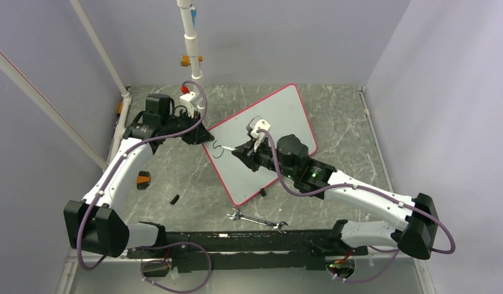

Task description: Write a sentence on the whiteboard

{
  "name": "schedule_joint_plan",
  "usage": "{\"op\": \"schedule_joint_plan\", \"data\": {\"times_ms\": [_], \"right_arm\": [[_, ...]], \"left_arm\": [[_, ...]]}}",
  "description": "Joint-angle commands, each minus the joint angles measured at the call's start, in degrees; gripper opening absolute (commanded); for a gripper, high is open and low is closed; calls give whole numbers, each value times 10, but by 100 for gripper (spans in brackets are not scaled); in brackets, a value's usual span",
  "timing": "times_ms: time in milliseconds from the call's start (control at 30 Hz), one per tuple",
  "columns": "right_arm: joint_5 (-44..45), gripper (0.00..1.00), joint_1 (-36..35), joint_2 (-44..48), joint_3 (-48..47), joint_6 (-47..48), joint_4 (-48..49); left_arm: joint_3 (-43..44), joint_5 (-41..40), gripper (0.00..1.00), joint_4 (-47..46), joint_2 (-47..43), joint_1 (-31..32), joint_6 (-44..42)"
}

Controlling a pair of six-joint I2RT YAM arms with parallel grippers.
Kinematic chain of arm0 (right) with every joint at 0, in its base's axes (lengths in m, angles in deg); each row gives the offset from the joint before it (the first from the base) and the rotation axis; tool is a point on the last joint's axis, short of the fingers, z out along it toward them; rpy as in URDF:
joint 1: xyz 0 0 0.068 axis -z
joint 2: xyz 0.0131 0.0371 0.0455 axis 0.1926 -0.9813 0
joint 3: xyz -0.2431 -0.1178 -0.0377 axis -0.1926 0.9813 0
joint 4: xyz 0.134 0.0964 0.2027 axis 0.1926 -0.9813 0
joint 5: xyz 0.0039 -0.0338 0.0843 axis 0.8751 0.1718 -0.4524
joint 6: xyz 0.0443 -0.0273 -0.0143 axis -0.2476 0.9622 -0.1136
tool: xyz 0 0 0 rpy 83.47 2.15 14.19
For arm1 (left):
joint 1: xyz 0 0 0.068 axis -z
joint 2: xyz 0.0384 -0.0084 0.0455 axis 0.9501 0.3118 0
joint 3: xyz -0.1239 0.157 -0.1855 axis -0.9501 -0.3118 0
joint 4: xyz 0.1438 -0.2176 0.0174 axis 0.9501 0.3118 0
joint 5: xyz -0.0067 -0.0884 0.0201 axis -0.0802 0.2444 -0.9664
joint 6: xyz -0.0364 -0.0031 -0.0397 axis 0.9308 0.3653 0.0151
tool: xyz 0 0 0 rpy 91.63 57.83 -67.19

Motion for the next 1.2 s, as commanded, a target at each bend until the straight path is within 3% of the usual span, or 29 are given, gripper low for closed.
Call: {"op": "schedule_joint_plan", "data": {"times_ms": [0, 633, 1167], "right_arm": [[18, 0, 8, 0, 19, 0, 7], [-98, 0, 86, -24, 15, -20, 29], [-123, 0, 98, -52, 4, -34, 55]], "left_arm": [[-6, -82, 0, -12, -18, 1, -66], [1, -78, 0, -5, -15, 6, -65], [-2, -82, 0, -7, -22, 10, -65]]}}
